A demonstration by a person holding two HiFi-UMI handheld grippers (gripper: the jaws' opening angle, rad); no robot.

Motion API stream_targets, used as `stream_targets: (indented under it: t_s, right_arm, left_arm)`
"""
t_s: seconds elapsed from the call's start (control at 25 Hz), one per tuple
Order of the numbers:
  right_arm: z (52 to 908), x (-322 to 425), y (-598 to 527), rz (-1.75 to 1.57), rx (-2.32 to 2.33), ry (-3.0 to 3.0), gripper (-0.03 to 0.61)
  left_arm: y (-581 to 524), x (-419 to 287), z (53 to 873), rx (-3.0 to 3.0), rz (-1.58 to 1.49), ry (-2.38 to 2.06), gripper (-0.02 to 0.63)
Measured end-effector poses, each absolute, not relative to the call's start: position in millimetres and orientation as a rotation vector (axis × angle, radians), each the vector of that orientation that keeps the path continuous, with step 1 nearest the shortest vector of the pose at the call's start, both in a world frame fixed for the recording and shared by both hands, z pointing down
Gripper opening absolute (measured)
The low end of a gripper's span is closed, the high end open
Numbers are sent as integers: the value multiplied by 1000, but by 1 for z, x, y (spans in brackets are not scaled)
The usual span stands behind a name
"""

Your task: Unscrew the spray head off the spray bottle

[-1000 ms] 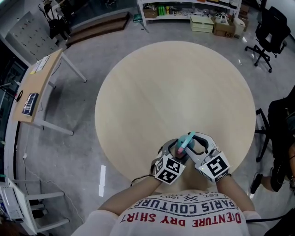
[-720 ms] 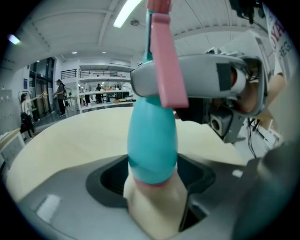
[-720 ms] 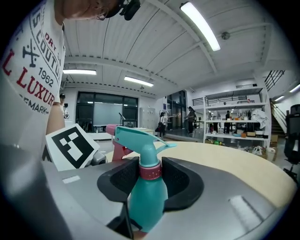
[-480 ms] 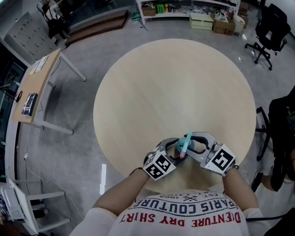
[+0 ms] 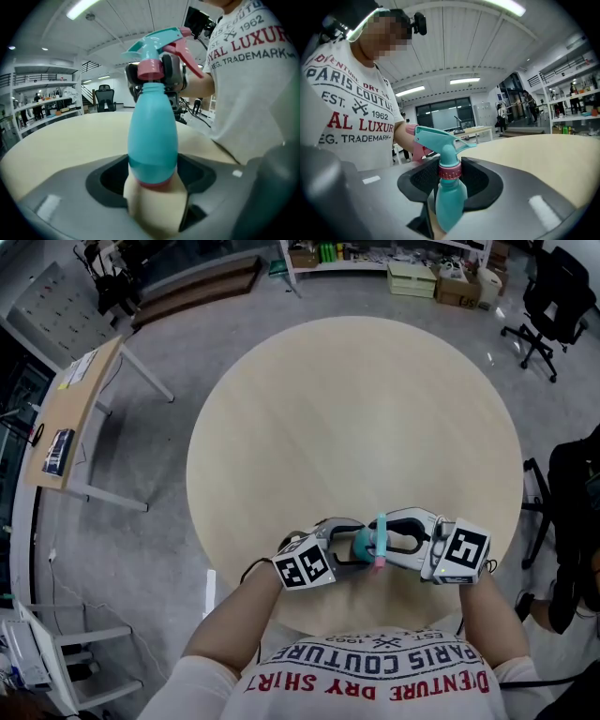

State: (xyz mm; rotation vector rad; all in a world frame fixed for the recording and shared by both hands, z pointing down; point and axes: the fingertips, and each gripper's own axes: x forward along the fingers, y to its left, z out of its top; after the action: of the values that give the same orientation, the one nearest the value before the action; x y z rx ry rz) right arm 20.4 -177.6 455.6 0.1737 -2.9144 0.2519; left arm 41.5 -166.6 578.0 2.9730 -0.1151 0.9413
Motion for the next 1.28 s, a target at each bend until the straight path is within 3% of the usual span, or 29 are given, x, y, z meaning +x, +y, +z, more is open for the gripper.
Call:
stream_targets:
  t_s: [0.32, 0.84, 1.04, 1.28]
  right_arm:
    - [417, 36, -186, 311, 344, -3023, 144]
    - [315, 88, -184, 115, 650, -3134, 144]
    - [416, 112, -216, 122, 828, -2708, 144]
    - [537, 125, -250, 452, 964, -2364, 144]
  left_arm:
    - [-169, 39, 580, 2938, 911, -293, 322]
    - [-179, 25, 583, 2830, 863, -632, 322]
    - [-183, 21, 579, 2809, 823, -710, 322]
    - [-179, 20, 580, 2811, 795, -714, 322]
